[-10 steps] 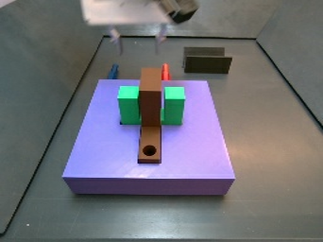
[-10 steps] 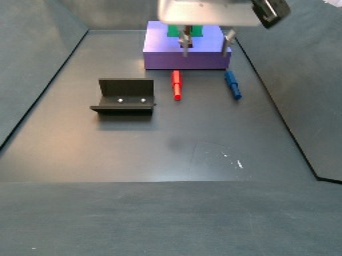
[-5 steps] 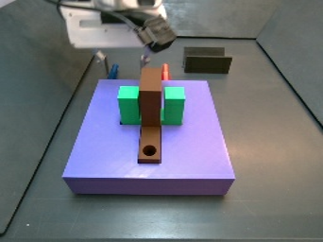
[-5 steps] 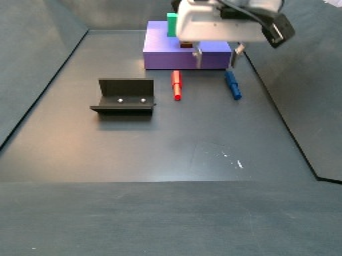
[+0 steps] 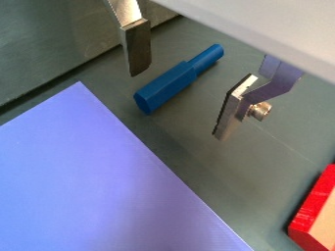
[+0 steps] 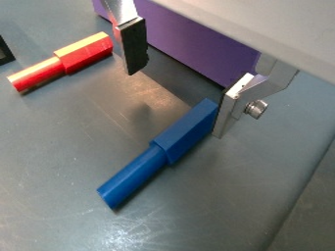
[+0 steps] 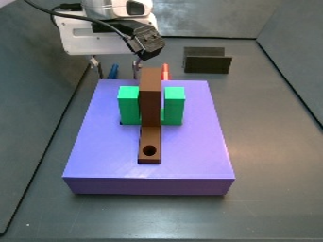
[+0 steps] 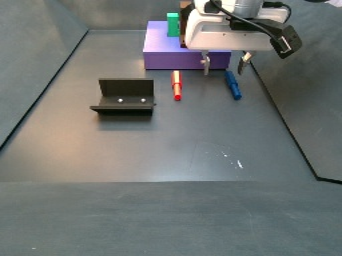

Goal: Pick up the blue object. Move up. Place the blue object on the fixture. Regrasp the blue object. Move to above the board. Insert the blue object.
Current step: Pick up the blue object.

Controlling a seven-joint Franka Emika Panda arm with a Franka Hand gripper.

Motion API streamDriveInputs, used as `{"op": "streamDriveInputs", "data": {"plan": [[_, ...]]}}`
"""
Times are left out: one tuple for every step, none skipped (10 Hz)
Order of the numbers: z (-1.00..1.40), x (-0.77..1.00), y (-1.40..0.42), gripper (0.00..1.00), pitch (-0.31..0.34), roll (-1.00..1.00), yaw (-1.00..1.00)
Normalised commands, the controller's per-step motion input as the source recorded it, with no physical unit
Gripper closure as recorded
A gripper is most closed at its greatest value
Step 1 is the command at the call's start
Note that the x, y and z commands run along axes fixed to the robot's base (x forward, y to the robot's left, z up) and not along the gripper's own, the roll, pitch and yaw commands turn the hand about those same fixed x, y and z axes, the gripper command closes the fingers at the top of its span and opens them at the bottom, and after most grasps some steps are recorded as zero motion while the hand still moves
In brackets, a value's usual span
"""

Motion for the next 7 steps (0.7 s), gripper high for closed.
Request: {"op": "streamDriveInputs", "data": {"plan": [[-0.17, -0.22, 0.01, 0.00, -0.227, -0.01, 0.00], [-0.23, -0.29, 0.05, 0.00, -0.236, -0.03, 0.00], [-0.20, -0.22, 0.02, 0.00, -0.239, -0.06, 0.00], [-0.19, -0.09, 0.00, 0.00, -0.244, -0.06, 0.00], [-0.15, -0.03, 0.00, 0.00, -0.256, -0.08, 0.00], [-0.14, 0.00, 0.00, 0.00, -0.240, -0.13, 0.00], [-0.11, 0.00, 0.00, 0.00, -0.169, -0.06, 0.00]]}}
